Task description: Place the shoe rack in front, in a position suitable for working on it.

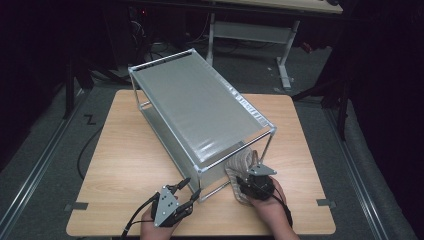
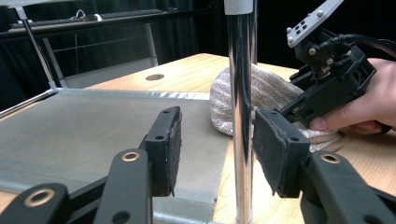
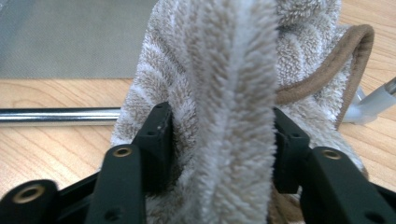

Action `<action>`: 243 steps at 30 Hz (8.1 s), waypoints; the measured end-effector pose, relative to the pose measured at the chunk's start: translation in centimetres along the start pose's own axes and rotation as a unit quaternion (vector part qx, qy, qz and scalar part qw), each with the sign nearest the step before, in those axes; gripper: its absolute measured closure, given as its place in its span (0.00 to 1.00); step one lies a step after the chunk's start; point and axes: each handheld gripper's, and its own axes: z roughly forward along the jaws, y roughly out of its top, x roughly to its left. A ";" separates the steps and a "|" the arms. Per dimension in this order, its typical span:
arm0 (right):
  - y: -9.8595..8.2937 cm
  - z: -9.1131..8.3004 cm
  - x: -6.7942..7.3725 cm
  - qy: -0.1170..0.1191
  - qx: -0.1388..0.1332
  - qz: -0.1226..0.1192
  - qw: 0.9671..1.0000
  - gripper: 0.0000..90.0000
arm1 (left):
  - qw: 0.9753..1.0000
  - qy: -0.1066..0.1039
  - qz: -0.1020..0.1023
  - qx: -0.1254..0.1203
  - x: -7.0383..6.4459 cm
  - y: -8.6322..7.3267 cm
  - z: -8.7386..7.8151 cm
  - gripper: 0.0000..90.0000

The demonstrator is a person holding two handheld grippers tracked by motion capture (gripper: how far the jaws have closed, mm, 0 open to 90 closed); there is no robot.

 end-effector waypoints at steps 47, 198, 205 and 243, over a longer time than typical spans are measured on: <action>-1.5 -9.5 -3.4 -0.104 -0.169 0.053 0.979 0.78 | 0.999 -0.033 0.002 -0.002 -0.1 0.4 2.4 0.57; 1.8 -6.0 -4.0 -0.057 -0.182 0.062 0.980 0.78 | 1.000 -0.016 0.014 -0.023 -1.6 -0.9 -0.8 0.64; 2.8 -5.9 -2.7 -0.046 -0.190 0.036 0.980 0.78 | 1.000 -0.014 0.011 -0.021 -1.3 -0.9 -0.9 0.64; 3.3 -7.8 9.3 0.081 -0.217 -0.145 0.962 0.78 | 1.000 0.004 -0.005 -0.001 0.7 -1.6 -2.0 0.62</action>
